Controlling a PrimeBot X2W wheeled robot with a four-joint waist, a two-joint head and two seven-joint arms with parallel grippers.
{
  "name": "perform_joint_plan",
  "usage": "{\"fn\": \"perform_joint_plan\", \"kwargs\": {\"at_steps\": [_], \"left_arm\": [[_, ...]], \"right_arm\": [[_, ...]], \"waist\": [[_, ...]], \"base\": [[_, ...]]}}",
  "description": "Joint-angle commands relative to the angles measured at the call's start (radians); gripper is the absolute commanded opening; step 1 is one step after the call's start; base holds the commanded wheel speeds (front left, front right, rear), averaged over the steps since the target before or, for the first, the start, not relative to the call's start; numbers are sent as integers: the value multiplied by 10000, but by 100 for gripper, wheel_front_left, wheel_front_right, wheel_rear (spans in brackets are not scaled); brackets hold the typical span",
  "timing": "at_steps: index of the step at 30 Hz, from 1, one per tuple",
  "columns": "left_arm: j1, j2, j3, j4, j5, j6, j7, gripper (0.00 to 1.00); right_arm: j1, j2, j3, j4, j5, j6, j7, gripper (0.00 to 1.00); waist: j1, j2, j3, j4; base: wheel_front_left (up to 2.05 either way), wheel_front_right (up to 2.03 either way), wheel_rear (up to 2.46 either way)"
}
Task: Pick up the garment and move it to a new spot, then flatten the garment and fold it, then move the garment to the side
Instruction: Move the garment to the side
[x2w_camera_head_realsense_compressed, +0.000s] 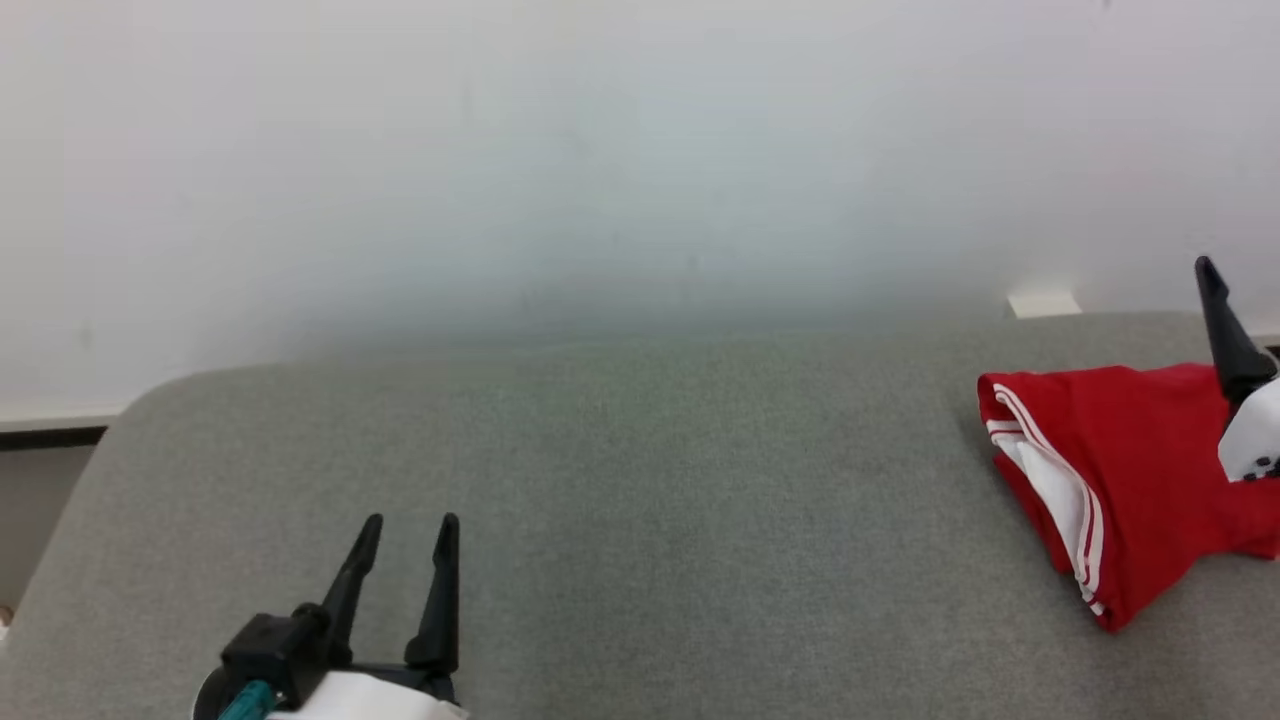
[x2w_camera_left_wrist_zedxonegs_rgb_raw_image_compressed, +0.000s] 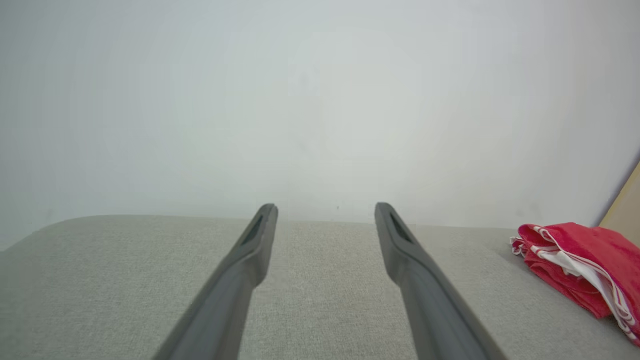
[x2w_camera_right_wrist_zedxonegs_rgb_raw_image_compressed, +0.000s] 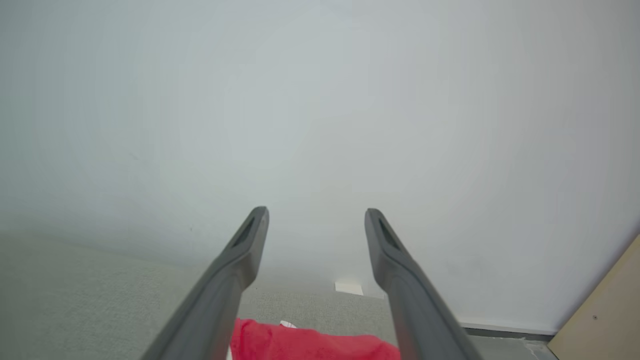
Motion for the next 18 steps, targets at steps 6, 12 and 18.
{"fn": "perform_joint_plan", "kwargs": {"at_steps": [6, 12, 18], "left_arm": [[400, 52, 498, -45, 7, -38, 4, 100], [828, -52, 934, 326, -295, 22, 4, 100], [1166, -92, 819, 598, -601, -405, 4, 100]], "right_arm": [[2012, -40, -1023, -2212, -174, -22, -61, 100], [4793, 661, -2686, -4393, -1026, -22, -63, 100], [7308, 1899, -3879, -6027, -1646, -21, -65, 100]], "waist": [[3, 0, -881, 208], [3, 0, -1029, 233], [3, 0, -1013, 209]], "base": [[0, 0, 0], [0, 0, 0], [0, 0, 0]]}}
